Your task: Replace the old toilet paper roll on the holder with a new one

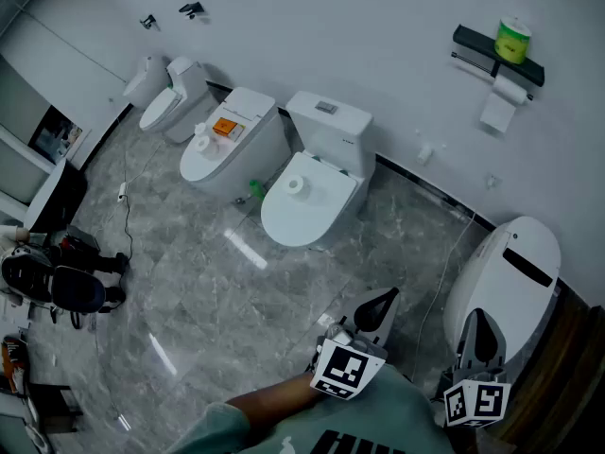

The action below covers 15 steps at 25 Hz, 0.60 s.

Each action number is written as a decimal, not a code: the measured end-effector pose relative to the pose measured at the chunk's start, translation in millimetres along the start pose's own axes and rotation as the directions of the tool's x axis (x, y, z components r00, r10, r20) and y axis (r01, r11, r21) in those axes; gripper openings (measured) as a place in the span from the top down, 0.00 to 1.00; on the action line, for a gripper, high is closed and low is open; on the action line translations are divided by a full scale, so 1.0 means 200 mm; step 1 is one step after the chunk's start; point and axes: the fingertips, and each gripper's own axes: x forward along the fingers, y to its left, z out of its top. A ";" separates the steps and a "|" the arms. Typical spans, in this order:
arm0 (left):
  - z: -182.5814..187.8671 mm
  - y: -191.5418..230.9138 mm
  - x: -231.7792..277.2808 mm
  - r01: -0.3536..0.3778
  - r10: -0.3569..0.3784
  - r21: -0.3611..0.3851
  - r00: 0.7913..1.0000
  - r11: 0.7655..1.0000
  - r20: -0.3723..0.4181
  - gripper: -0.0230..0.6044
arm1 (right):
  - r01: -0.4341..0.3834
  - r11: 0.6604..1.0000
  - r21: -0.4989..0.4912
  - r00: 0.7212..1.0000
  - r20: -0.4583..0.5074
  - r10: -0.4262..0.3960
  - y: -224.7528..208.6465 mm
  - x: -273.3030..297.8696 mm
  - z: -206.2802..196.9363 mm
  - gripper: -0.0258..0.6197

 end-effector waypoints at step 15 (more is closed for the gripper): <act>0.18 0.69 0.47 0.009 -0.006 -0.058 0.999 0.998 0.048 0.96 | 0.032 0.999 -0.031 0.999 -0.017 -0.033 0.09 0.80 0.23 0.95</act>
